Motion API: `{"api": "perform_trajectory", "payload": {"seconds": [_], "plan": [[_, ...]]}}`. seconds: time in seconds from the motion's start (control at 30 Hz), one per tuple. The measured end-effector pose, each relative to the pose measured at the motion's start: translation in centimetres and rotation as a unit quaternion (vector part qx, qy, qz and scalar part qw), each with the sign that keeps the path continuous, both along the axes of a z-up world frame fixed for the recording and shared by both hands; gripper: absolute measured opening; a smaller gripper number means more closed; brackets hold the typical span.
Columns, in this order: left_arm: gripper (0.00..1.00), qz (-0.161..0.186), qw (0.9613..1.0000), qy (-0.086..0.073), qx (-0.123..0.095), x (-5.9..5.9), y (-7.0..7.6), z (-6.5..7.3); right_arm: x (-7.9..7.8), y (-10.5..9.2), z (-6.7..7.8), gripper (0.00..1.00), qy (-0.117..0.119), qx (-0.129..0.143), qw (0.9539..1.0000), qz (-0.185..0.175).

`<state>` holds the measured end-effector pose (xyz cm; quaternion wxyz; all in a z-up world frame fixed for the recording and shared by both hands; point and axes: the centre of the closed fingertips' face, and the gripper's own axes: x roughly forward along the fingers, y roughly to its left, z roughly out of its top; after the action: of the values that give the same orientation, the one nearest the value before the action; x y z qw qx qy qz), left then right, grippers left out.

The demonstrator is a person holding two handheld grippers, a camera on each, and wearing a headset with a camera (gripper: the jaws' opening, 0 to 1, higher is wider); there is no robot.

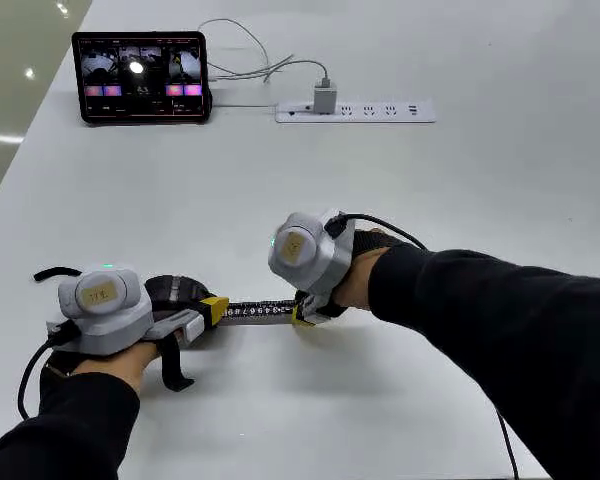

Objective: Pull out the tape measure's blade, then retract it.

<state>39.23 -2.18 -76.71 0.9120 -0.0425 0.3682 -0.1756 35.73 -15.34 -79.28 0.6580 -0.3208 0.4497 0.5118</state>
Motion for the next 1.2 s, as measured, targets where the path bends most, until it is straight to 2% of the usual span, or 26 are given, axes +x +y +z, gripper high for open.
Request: {"api": "perform_trajectory", "payload": {"seconds": [1.2], "plan": [[0.64,0.001,1.0,0.004,-0.002,0.1,0.1,-0.1,0.1,1.3,0.0,0.09,-0.003,0.011,0.9999,0.002]]}}
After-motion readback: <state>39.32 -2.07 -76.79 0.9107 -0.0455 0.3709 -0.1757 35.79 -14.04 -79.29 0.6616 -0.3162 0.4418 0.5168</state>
